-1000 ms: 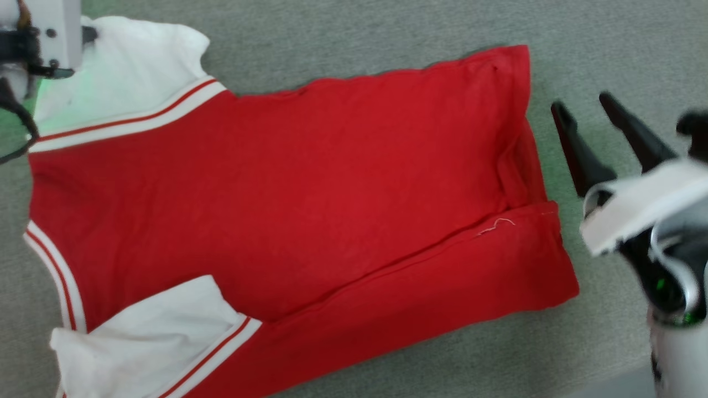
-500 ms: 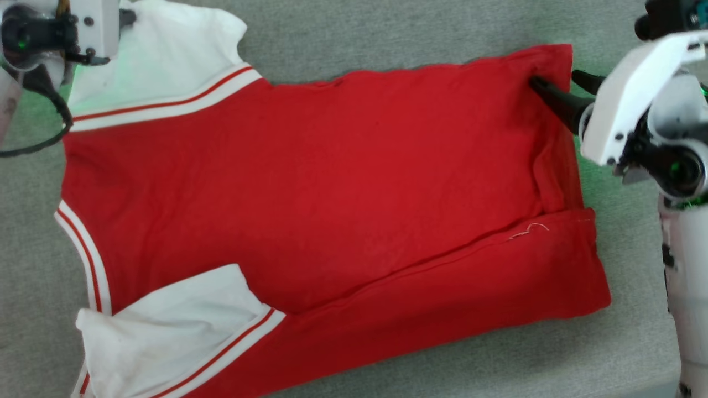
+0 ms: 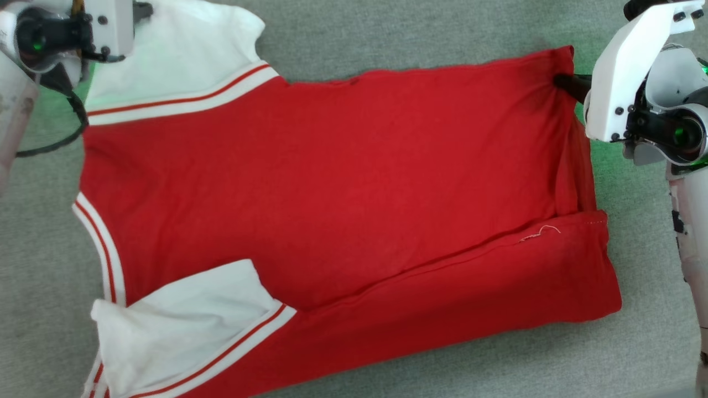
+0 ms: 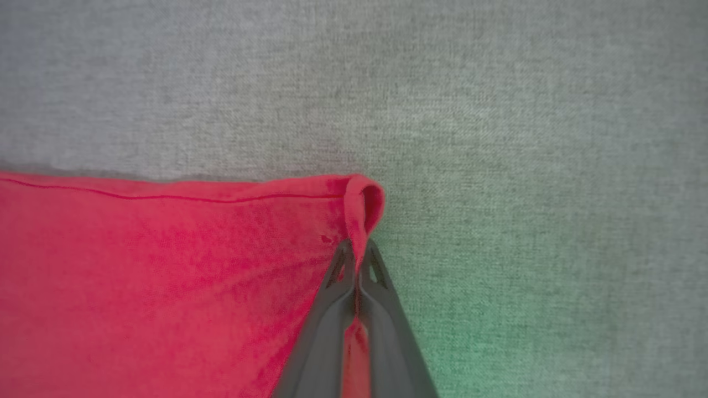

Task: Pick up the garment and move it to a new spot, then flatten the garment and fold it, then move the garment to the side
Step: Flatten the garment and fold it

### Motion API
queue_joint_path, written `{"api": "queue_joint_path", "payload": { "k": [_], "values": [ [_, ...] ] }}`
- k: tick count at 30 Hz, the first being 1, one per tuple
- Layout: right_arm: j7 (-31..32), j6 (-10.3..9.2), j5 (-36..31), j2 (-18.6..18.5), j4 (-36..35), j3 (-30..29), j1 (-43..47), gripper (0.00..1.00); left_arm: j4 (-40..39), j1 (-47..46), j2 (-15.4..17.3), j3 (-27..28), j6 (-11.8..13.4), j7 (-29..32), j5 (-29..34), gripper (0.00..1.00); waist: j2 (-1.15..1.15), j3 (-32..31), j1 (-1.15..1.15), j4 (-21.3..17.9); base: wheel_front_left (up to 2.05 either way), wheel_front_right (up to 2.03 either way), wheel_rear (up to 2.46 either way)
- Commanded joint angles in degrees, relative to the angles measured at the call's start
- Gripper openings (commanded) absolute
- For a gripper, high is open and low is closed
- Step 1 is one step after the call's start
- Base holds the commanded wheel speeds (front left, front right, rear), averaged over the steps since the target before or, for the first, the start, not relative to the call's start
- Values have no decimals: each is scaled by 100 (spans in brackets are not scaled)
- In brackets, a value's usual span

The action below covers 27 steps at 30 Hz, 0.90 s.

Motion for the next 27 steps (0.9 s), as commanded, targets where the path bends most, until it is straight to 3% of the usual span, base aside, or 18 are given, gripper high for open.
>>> {"api": "queue_joint_path", "payload": {
  "k": [1, 16, 22, 27],
  "values": [
    [-37, -2, 65, -26, 68, 45, 11, 0, 58, 180, 5, -34, -18, -9, -18, 0, 0, -66, 0, 51, 0, 0, 0],
    [-567, -2, 281, -729, -99, 327, 428, 0, -423, 221, -29, 84, -104, -100, -275, 0, 0, -875, 0, 597, 0, 0, 0],
    [-591, -2, 438, -1036, -326, 352, 883, 0, -1101, 548, 195, 20, -4, -52, -304, 0, 0, -1312, 0, 851, 0, 0, 0],
    [-534, -2, 576, -1251, -657, 369, 1430, 0, -2085, 1028, 643, -1, 314, -40, -370, 0, 0, -1662, 0, 1009, 0, 0, 0]
  ]
}}
